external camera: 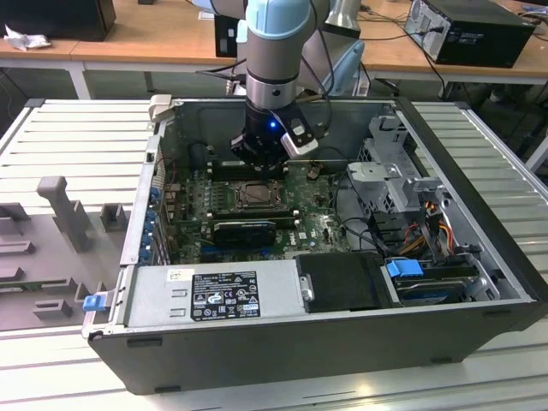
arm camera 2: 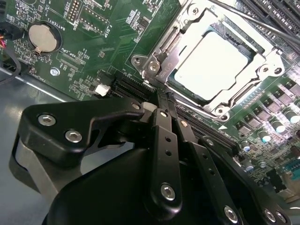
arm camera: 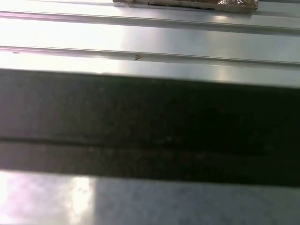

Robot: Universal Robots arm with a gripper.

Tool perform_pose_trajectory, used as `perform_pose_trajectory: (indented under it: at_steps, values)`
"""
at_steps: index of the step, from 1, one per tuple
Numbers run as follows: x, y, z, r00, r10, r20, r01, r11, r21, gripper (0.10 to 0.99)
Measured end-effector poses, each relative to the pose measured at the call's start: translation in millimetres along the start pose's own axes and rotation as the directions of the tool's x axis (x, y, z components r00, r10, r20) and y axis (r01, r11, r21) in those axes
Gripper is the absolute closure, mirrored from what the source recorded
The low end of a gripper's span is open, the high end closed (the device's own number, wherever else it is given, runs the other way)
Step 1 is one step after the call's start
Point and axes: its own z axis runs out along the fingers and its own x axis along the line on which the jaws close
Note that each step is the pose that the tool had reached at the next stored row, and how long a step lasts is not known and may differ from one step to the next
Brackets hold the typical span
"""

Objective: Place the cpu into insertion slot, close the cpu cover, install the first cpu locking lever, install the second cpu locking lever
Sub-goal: 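Install the first cpu locking lever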

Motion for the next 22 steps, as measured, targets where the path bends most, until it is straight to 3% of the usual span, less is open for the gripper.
perform_pose_trajectory:
  at_steps: [12,17,20,22]
  values:
    - [0.1,-1.9,2.6,1.0,0.0,-0.0002,0.0,1.0,0.0,0.98]
    - [0.1,-1.7,2.3,1.0,0.0,0.0007,0.0,1.0,-0.01,0.98]
    - [0.0,-0.5,-10.7,1.0,0.0,0.0004,0.0,1.0,-0.009,0.98]
    - [-0.1,-0.2,-13.6,1.0,0.0,0.0005,0.0,1.0,-0.009,0.98]
